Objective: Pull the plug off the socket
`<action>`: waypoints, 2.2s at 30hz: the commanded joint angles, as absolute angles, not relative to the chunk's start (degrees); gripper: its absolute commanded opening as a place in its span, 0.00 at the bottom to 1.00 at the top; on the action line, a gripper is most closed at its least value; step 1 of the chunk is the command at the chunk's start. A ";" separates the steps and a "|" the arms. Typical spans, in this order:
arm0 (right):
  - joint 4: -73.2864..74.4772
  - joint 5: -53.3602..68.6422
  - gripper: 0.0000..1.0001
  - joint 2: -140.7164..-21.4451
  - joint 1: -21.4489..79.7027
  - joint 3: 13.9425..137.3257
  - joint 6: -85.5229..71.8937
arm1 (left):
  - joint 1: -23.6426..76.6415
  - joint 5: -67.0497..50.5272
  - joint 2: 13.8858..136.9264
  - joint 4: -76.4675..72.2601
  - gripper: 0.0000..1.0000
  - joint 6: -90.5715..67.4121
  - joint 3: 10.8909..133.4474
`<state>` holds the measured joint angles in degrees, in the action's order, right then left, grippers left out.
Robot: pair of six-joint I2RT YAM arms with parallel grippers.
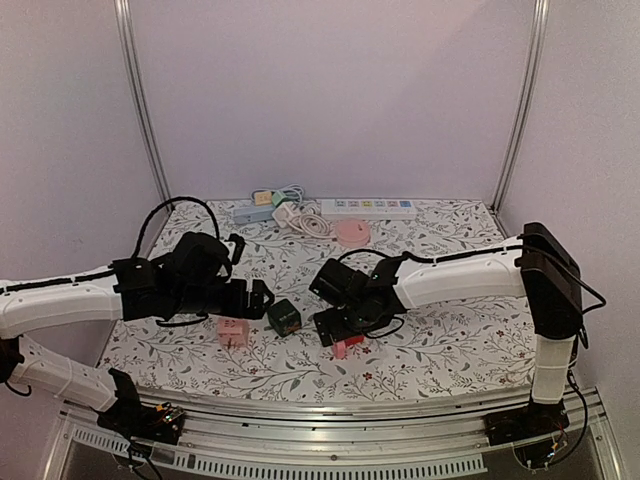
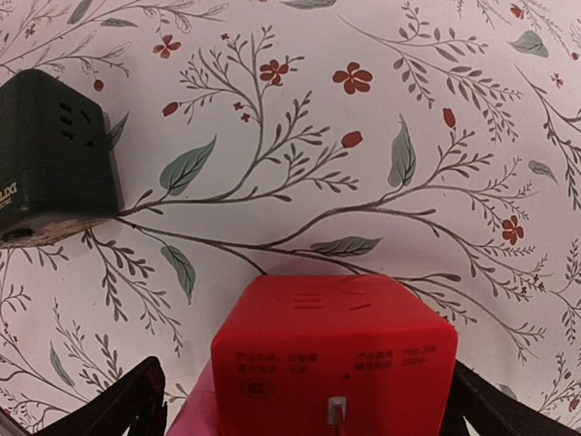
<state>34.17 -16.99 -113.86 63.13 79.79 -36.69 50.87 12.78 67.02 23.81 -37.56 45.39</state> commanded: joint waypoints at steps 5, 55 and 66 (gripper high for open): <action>35.12 -17.04 0.99 -105.73 60.91 79.81 -36.54 | 58.81 16.08 68.55 13.41 0.99 -36.87 44.10; 32.99 -17.74 0.99 -87.86 55.26 63.57 -40.30 | 66.74 17.19 99.86 18.64 0.58 -45.36 58.97; 32.41 -16.52 0.99 -89.24 55.25 64.00 -40.17 | 64.95 12.83 99.43 15.56 0.52 -40.88 58.36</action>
<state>33.06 -17.12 -88.51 55.22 63.46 -39.86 66.13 15.35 100.14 17.87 -43.70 59.07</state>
